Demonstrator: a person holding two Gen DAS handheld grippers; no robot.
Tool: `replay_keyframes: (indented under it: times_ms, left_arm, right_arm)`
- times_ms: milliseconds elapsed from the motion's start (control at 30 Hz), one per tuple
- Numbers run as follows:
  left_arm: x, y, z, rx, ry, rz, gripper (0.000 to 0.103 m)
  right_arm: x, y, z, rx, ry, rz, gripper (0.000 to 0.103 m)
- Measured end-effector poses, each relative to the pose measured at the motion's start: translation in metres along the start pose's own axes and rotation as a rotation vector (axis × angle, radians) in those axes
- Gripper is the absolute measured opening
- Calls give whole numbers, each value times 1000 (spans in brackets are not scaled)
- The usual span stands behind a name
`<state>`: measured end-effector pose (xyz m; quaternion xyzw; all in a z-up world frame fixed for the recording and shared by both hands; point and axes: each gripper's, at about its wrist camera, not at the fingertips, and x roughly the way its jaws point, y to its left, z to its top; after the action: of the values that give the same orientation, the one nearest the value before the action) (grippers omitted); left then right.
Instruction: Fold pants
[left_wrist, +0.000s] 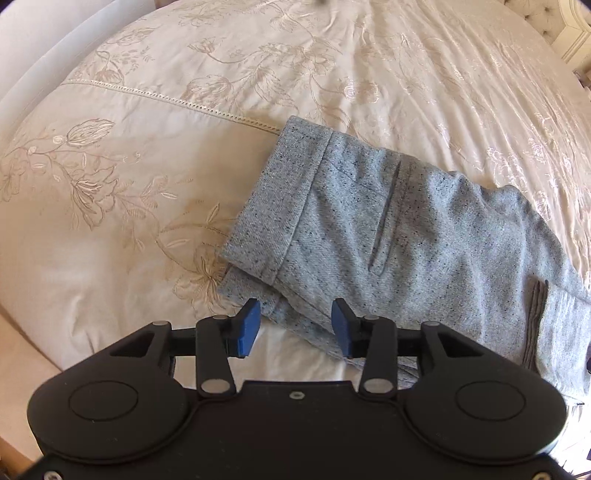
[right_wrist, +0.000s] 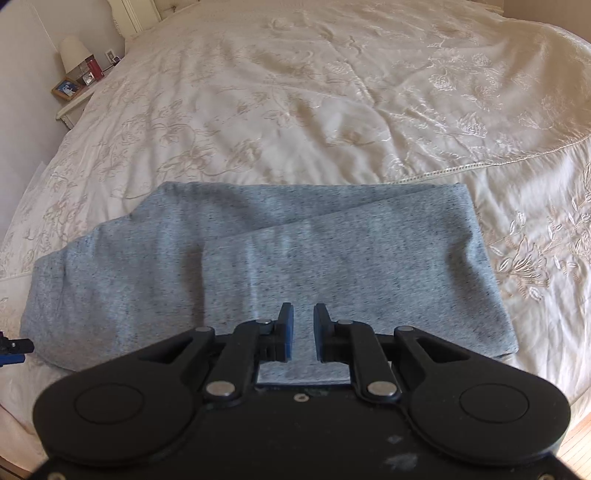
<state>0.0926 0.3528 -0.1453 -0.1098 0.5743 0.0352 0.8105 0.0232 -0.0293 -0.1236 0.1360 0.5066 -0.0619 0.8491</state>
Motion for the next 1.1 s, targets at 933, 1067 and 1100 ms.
replay_keyframes:
  times_ms: [933, 1067, 1100]
  left_arm:
    - [61, 45, 33, 107, 120, -182, 53]
    - [69, 49, 37, 104, 148, -259, 62]
    - [71, 52, 37, 95, 159, -305, 76]
  right_arm:
    - [-2, 98, -40, -24, 45, -27, 15]
    - [-2, 99, -41, -14, 46, -32, 15]
    - [-2, 99, -41, -13, 48, -34, 15]
